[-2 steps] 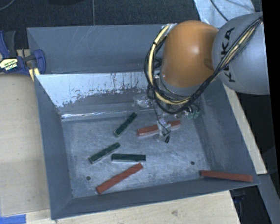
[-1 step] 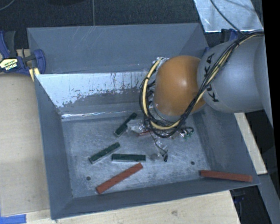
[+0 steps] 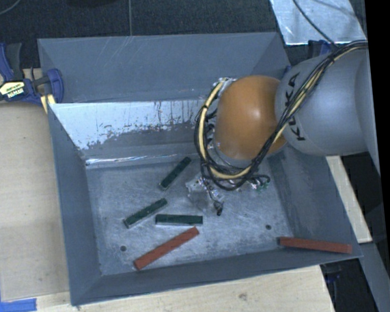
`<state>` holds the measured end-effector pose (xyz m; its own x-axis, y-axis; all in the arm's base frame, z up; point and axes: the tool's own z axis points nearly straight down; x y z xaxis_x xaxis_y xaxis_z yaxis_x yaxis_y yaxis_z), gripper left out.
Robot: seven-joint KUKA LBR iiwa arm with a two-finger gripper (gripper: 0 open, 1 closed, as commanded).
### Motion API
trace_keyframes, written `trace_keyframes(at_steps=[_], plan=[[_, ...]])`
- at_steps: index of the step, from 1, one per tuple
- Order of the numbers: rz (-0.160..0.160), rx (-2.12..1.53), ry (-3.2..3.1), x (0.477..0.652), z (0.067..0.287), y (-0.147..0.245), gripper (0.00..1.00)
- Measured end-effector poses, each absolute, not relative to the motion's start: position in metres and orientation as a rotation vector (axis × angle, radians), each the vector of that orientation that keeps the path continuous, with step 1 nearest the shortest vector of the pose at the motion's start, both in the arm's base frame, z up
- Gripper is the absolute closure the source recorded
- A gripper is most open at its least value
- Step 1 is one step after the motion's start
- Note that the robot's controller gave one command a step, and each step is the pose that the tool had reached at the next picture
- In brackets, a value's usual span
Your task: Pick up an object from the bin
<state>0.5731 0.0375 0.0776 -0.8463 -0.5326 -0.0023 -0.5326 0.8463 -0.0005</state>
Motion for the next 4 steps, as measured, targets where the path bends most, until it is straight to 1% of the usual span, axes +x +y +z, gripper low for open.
trace_keyframes(at_steps=[1,2,3,4], plan=[[-0.004,-0.563,3.081,0.563,0.176,-0.010,1.00],[-0.001,-0.456,3.102,0.568,0.167,-0.018,1.00],[-0.001,-0.125,3.132,0.579,0.181,-0.029,1.00],[-0.001,-0.127,3.133,0.579,0.180,-0.029,0.00]])
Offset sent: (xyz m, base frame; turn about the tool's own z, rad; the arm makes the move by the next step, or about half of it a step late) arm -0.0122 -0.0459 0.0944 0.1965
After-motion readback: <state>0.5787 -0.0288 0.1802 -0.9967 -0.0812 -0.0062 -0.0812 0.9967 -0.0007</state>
